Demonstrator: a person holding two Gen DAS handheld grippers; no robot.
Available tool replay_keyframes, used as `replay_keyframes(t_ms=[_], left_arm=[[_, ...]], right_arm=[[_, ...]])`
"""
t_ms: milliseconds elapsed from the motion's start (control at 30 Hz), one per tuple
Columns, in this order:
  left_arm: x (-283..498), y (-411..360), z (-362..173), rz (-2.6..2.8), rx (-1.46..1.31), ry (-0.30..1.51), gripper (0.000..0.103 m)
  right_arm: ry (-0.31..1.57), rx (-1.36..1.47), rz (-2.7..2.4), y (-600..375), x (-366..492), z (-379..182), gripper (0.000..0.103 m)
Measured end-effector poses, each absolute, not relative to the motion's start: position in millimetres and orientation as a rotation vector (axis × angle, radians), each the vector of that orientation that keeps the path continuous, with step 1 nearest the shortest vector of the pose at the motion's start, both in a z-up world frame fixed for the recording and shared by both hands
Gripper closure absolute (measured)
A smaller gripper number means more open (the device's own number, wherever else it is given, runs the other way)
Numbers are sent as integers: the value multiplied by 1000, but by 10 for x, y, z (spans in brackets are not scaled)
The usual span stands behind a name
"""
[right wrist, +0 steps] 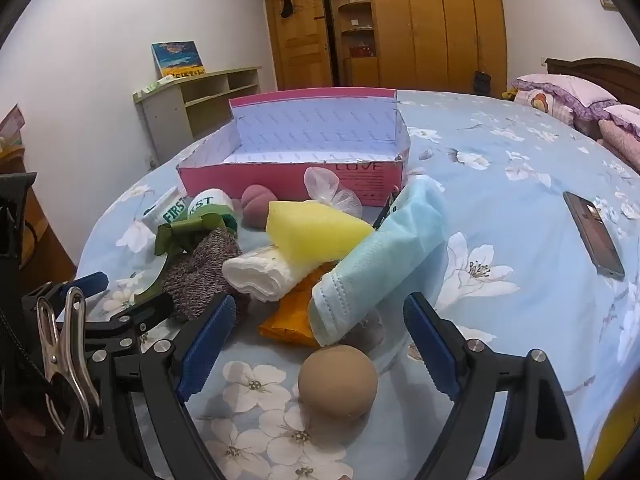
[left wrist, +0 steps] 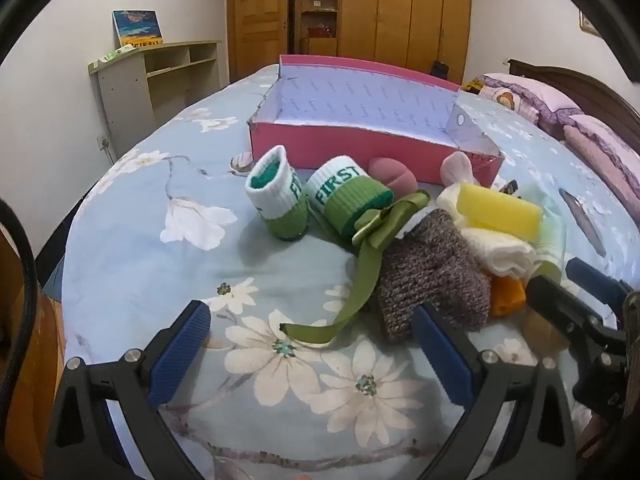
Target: Organize soft objects
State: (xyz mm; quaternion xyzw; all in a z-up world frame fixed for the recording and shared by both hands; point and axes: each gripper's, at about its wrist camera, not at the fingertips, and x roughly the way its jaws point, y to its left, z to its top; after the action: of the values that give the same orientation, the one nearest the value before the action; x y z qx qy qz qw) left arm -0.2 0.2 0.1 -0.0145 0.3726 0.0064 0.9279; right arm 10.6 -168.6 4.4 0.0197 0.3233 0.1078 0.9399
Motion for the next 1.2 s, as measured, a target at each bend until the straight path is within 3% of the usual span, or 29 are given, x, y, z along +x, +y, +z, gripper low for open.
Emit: replay_keyframes(t_ms=[1200], left_arm=[[-8,64,8,9,-55,768,0]], right_arm=[[667,33,219,-1685,109,39,15]])
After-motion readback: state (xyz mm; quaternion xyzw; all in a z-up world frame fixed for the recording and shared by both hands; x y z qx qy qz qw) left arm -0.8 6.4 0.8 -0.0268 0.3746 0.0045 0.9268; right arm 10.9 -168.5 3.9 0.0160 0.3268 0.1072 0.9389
